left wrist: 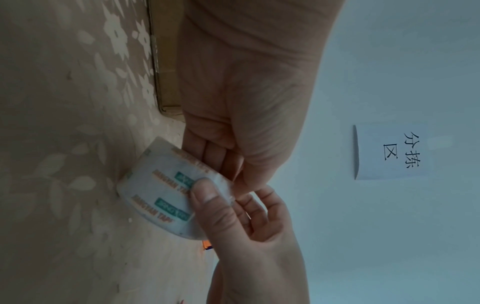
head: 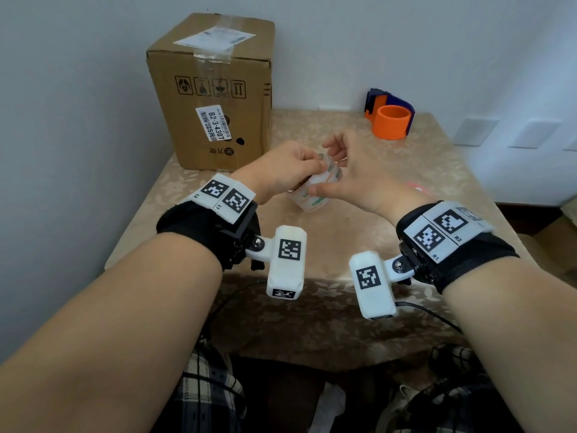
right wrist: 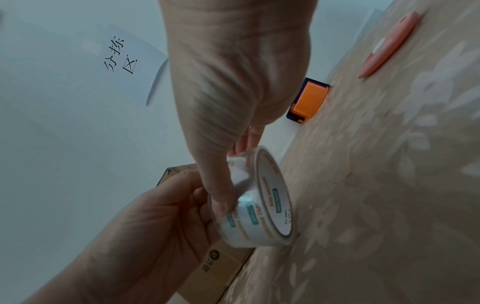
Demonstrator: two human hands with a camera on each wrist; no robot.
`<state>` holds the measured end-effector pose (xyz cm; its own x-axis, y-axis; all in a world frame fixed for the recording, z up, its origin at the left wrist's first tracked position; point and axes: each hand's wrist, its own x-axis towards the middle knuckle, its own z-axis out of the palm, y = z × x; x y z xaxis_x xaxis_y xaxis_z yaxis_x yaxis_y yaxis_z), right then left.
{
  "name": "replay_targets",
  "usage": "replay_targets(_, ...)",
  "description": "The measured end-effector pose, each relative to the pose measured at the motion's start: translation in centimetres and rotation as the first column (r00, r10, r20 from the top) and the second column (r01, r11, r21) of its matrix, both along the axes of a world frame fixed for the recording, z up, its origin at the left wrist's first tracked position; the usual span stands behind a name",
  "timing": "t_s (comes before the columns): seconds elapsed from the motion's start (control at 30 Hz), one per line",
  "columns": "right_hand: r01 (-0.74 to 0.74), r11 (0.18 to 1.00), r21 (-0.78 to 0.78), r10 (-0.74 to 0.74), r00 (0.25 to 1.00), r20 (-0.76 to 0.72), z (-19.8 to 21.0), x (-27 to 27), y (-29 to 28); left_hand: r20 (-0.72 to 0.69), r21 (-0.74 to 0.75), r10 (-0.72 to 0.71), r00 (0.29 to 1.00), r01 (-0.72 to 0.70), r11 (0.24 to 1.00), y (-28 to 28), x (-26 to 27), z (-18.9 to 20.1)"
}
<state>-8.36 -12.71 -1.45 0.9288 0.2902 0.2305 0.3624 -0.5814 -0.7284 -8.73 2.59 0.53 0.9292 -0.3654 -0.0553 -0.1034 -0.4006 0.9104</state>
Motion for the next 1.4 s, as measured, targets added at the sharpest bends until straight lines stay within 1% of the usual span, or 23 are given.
replay_targets(0.2, -0.011, 1.000, -0.018, 0.011, 1.000, -0.021, 0.2, -0.2, -0.1, 0.012, 0.023, -0.017, 1.000, 0.017, 1.000, -0.2, -0.2, 0.1)
replay_targets(0.33, -0.009, 1.000, 0.019, 0.009, 1.000, -0.019, 0.2, -0.6, -0.1, 0.007, 0.023, 0.021, 1.000, -0.022, 0.999, -0.4, 0.2, 0.0)
replay_targets(0.47, -0.007, 0.998, 0.064, 0.010, 0.998, -0.061, 0.4, -0.7, -0.1, -0.004, 0.034, 0.026, 1.000, -0.026, 0.999, -0.3, 0.2, 0.1)
replay_targets(0.53, 0.005, 0.997, 0.081, -0.001, 0.999, -0.052, 0.6, -0.6, 0.1, -0.003, 0.040, 0.025, 1.000, -0.024, 0.999, -0.3, 0.2, 0.1)
replay_targets(0.6, 0.016, 0.997, 0.074, -0.014, 0.999, -0.031, 0.7, -0.6, 0.5, -0.010, 0.028, 0.031, 0.999, -0.031, 0.999, -0.1, 0.3, 0.1)
replay_targets(0.77, 0.021, 0.998, 0.062, -0.018, 0.998, -0.053, 0.8, -0.6, 1.0, 0.000, 0.028, 0.045, 0.999, -0.045, 0.999, 0.2, 0.5, 0.0)
replay_targets(0.87, 0.037, 0.998, 0.047, -0.036, 0.999, -0.026, 0.9, -0.8, 1.2, 0.020, 0.029, 0.050, 0.999, -0.051, 0.998, 0.3, 0.5, 0.0)
replay_targets(0.97, 0.063, 0.998, 0.023, -0.063, 0.998, 0.006, 0.9, -0.9, 1.5, 0.011, 0.010, 0.057, 0.998, -0.057, 0.998, 0.5, 0.5, -0.1)
replay_targets(1.23, 0.079, 0.997, -0.025, -0.079, 0.997, -0.004, 0.9, -1.0, 1.7, 0.001, 0.005, 0.089, 0.996, -0.089, 0.996, 0.6, 0.8, -0.4)
replay_targets(1.4, 0.082, 0.996, -0.020, -0.082, 0.996, -0.021, 0.9, -0.6, 1.6, -0.001, 0.011, 0.080, 0.997, -0.080, 0.997, 0.6, 0.7, -0.4)
